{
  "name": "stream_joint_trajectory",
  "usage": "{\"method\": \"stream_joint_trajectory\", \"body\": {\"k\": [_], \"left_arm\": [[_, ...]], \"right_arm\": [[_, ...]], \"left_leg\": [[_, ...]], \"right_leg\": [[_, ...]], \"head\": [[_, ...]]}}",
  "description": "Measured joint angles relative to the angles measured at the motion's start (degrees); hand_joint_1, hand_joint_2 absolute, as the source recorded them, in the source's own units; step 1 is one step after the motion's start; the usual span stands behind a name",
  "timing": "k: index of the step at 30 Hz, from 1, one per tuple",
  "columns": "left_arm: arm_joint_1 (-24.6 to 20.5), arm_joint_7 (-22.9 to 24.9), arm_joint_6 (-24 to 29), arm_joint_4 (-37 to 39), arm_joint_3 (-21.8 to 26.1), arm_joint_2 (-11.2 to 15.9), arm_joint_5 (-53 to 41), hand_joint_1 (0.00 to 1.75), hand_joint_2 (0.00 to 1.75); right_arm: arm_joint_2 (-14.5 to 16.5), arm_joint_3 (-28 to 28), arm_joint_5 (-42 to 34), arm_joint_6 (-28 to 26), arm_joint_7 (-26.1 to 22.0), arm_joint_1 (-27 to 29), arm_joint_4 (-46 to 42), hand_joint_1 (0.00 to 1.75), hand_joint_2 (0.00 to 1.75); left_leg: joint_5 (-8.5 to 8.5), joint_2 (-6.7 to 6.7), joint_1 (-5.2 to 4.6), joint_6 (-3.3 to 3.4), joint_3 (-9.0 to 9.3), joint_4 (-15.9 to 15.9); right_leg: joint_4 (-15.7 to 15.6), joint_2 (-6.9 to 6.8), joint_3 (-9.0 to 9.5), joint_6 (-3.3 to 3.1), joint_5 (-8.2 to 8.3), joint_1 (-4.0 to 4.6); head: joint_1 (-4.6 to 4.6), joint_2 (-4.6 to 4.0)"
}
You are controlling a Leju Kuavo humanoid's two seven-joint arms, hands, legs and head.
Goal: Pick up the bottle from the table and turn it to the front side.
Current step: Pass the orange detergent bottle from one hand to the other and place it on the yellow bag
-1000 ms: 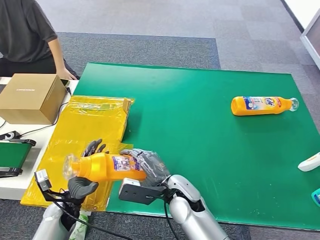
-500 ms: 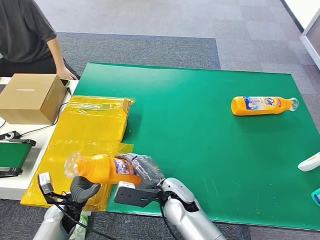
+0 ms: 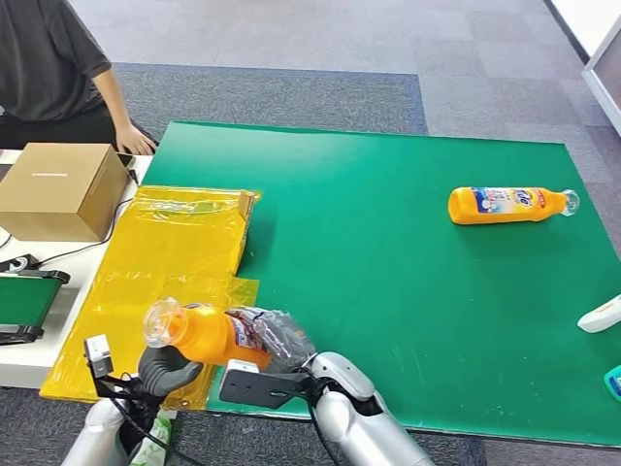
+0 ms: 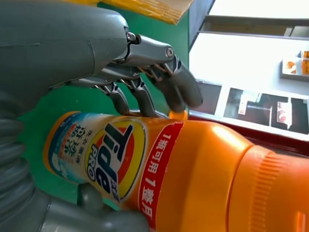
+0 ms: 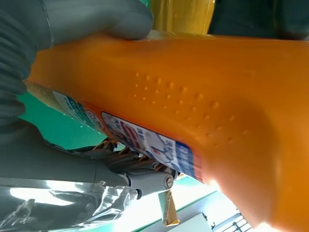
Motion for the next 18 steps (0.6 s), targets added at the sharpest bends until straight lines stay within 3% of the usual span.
{"method": "stream_joint_trajectory", "body": {"k": [18], "left_arm": [[0.1, 0.0, 3.1, 0.4, -2.0, 1.3, -0.4, 0.00, 1.75]], "right_arm": [[0.3, 1.4, 2.5, -1.4, 0.3, -1.1, 2.4, 1.75, 1.75]], "left_leg": [[0.00, 0.00, 0.00, 0.00, 0.00, 0.0]], "right_leg": [[0.0, 0.00, -0.01, 0.00, 0.00, 0.00]], "head": [[0.01, 0.00]]}}
